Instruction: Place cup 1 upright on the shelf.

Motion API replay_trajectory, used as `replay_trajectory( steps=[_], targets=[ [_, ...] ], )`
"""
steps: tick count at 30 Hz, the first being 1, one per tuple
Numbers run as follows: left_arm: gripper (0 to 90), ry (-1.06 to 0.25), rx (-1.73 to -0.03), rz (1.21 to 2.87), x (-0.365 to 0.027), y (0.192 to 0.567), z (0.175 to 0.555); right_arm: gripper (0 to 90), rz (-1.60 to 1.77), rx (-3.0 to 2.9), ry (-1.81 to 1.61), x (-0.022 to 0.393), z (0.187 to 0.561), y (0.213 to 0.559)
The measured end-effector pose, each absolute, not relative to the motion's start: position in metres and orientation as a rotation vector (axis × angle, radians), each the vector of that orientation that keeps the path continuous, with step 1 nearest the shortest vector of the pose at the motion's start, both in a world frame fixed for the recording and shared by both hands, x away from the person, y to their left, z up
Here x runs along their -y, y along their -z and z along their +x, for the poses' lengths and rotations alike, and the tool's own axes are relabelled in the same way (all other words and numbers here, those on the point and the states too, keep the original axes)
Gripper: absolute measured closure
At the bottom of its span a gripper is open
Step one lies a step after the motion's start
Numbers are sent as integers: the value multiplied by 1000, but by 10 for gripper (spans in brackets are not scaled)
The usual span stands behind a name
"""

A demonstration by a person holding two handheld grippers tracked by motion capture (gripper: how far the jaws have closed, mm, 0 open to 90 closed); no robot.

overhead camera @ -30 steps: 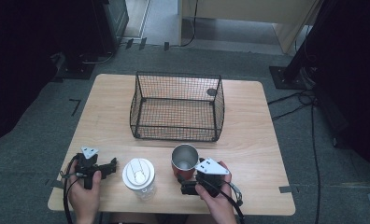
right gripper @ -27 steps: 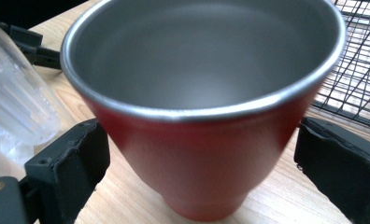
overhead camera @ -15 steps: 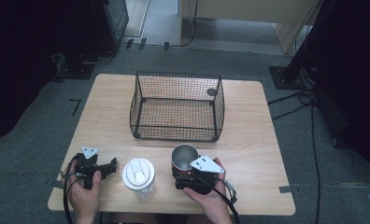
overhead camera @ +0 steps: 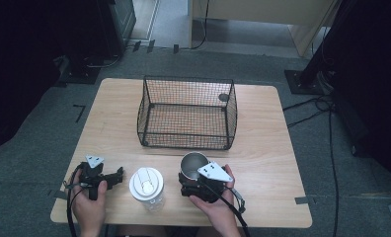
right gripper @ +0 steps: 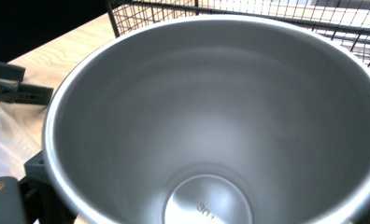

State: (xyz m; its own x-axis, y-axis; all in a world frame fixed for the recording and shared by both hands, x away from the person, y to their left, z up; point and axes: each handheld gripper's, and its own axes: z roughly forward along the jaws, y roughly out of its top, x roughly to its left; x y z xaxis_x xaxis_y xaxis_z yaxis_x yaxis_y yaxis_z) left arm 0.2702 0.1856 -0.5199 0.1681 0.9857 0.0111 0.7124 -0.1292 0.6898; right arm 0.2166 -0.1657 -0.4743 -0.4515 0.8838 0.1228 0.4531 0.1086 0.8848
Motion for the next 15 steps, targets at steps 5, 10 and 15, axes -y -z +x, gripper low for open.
replay_trajectory(
  steps=[5, 10, 15],
  targets=[
    [4, -653, -1600, 1905, -186, 520, 270, 50, 1298, -1928, -1304, 162, 218, 475],
    [4, -653, -1601, 1905, -186, 520, 270, 66, 1269, -1914, -1289, 160, 218, 476],
    [4, -653, -1601, 1905, -186, 520, 270, 71, 1272, -1900, -1311, 160, 217, 476]
  ],
)
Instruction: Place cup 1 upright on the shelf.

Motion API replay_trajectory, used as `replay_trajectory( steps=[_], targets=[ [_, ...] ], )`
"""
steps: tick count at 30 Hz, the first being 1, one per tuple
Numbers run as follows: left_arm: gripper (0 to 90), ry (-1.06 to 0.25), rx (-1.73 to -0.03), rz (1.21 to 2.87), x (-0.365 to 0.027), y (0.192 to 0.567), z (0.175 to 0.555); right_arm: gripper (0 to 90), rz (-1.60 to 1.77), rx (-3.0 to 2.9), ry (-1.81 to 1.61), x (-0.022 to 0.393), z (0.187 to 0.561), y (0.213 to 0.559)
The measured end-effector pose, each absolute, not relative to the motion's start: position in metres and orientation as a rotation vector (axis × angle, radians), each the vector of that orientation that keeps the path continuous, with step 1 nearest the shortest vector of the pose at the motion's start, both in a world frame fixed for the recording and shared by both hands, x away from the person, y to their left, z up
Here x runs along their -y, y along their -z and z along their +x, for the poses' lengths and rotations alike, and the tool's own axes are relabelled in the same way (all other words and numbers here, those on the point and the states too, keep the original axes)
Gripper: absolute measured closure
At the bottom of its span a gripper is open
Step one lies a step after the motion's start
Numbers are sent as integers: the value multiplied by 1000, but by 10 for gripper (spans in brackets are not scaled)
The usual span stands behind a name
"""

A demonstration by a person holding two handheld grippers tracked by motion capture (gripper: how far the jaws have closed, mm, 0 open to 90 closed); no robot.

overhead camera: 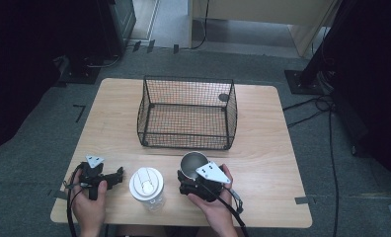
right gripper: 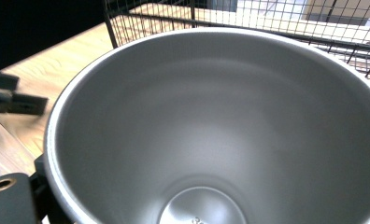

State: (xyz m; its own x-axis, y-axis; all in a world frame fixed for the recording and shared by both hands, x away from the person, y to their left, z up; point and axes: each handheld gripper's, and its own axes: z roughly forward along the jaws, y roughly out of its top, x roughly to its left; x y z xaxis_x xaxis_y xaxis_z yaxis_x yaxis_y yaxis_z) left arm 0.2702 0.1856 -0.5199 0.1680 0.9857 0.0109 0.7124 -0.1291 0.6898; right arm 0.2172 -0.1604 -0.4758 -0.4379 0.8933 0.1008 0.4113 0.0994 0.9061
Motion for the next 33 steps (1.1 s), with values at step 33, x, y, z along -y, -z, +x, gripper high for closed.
replay_trajectory(
  steps=[33],
  targets=[
    [4, -653, -1601, 1904, -185, 520, 270, 76, 1156, -1754, -1429, 168, 220, 420]
  ],
)
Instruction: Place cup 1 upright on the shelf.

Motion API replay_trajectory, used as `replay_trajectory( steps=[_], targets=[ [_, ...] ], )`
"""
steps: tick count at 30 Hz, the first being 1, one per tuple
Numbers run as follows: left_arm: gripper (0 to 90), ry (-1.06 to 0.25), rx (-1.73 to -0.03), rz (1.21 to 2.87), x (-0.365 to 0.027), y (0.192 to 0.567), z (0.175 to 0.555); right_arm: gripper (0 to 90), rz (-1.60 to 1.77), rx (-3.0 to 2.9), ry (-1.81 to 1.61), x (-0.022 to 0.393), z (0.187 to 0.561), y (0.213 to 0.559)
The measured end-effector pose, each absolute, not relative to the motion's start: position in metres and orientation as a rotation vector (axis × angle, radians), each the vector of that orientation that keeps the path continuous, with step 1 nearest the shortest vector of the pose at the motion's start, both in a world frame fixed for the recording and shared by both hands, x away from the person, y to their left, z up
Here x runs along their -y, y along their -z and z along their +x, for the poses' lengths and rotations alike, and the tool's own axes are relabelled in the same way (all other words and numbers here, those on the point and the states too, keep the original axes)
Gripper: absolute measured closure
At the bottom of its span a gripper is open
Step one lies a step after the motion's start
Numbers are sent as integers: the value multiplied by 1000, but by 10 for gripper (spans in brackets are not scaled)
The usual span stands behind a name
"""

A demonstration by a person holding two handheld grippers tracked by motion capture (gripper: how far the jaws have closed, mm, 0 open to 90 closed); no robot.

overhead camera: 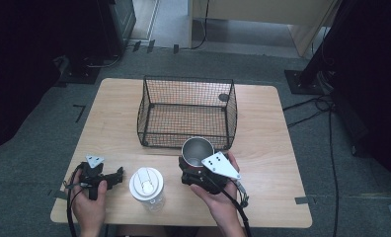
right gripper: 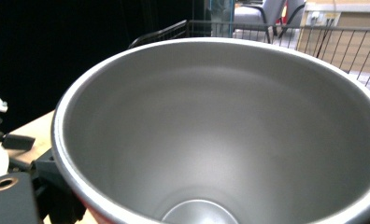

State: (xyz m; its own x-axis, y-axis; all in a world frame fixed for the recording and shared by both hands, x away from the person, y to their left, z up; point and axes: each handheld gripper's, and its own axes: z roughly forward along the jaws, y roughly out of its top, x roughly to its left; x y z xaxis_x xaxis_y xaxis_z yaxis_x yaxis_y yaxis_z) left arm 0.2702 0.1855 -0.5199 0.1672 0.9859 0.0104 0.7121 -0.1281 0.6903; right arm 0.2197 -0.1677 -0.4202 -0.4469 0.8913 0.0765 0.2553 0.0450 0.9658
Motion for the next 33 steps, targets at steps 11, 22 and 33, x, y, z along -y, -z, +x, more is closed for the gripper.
replay_trajectory(
  steps=[11, 22, 33],
  targets=[
    [4, -653, -1601, 1905, -186, 520, 270, 76, 1142, -1682, -1425, 176, 230, 400],
    [4, -653, -1601, 1905, -186, 520, 270, 76, 1101, -1607, -1437, 178, 243, 385],
    [4, -652, -1602, 1906, -186, 520, 270, 77, 1039, -1544, -1465, 175, 263, 376]
  ],
)
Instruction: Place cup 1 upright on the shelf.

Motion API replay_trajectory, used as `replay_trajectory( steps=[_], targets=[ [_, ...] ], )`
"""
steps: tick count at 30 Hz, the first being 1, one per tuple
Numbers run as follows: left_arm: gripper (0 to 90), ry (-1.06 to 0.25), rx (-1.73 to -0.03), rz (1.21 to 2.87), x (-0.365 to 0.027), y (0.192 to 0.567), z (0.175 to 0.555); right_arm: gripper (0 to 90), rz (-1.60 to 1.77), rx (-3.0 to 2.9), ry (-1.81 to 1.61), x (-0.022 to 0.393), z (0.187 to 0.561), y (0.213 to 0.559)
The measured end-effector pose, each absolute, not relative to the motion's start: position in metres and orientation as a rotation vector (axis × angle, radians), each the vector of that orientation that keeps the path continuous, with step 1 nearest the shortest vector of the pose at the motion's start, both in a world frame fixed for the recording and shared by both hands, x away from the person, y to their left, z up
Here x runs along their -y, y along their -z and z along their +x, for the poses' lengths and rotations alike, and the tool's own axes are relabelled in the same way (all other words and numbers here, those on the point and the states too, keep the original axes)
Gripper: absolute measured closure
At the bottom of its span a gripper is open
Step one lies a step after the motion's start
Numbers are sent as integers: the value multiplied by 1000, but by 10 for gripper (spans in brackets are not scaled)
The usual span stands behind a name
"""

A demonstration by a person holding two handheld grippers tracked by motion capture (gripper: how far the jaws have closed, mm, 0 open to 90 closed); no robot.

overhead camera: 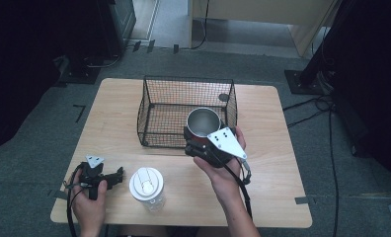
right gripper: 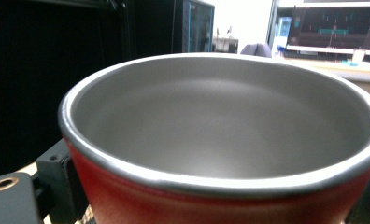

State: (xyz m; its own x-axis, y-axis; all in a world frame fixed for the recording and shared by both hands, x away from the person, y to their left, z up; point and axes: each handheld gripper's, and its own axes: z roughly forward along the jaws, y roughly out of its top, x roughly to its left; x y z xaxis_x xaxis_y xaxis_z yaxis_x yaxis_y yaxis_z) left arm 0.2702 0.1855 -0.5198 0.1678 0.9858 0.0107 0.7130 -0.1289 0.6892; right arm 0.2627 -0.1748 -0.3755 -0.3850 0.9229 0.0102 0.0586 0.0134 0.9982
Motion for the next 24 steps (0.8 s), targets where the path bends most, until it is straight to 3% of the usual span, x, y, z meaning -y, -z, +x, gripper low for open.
replay_trajectory(
  steps=[24],
  targets=[
    [4, -653, -1601, 1905, -186, 520, 270, 78, 923, -1399, -1546, 179, 325, 364]
  ],
)
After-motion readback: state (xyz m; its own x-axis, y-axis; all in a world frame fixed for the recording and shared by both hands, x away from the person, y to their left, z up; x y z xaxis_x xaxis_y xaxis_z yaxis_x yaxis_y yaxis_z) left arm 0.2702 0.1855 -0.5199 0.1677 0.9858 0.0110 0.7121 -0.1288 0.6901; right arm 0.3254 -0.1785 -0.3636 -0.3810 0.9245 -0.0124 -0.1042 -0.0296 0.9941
